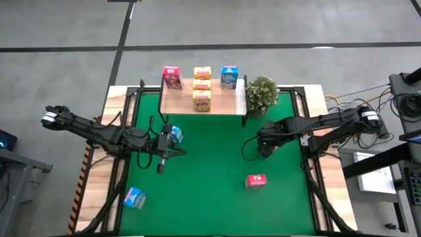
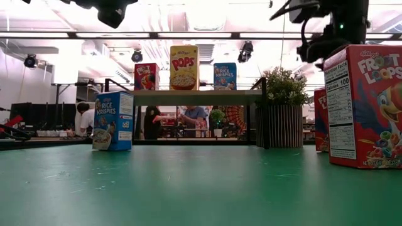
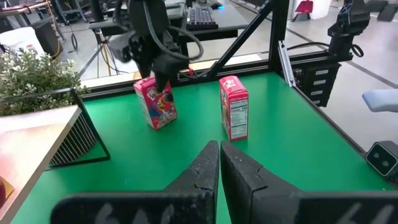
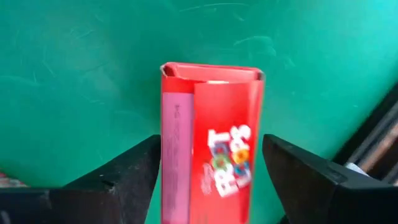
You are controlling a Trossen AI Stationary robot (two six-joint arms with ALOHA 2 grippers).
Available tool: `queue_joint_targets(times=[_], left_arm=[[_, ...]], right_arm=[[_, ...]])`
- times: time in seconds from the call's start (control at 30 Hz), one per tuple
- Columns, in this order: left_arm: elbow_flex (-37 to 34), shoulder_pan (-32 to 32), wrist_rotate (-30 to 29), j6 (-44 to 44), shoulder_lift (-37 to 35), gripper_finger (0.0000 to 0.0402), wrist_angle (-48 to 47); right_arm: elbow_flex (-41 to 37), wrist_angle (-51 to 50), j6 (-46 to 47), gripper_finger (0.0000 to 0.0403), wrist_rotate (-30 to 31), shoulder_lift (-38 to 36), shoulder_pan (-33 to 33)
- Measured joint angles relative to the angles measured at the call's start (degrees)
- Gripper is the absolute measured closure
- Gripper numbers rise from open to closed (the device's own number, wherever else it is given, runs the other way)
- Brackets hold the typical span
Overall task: Stack cereal on shelf
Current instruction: Put the top red cereal box on the shelf aligned with the other red cereal box
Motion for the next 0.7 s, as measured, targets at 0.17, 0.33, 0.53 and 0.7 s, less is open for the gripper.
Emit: queue_joint_targets(times=[0.17, 0.33, 0.53, 0.7], left_arm=[[0.0, 0.0, -0.01, -0.01, 0.0, 0.0401, 0.0], [0.0, 0.02, -0.01, -0.97, 0.0, 0.0401, 0.11], [-0.21, 0.02, 0.02, -5.42, 0.0, 0.0402, 2.86], [-1.79, 0.02, 0.13, -8.07, 0.02, 0.0402, 5.67]], right_arm=[[-1.68, 2.91, -0.87, 0.0176, -0.02, 0.11, 0.0], [0.58, 3.08, -1.79, 0.0234, -0.06, -0.04, 0.0], [7.34, 10.26, -7.07, 0.0268, 0.82, 0.02, 0.02], [11.67, 25.62, -19.89, 0.0269, 1.46, 0.91, 0.02]])
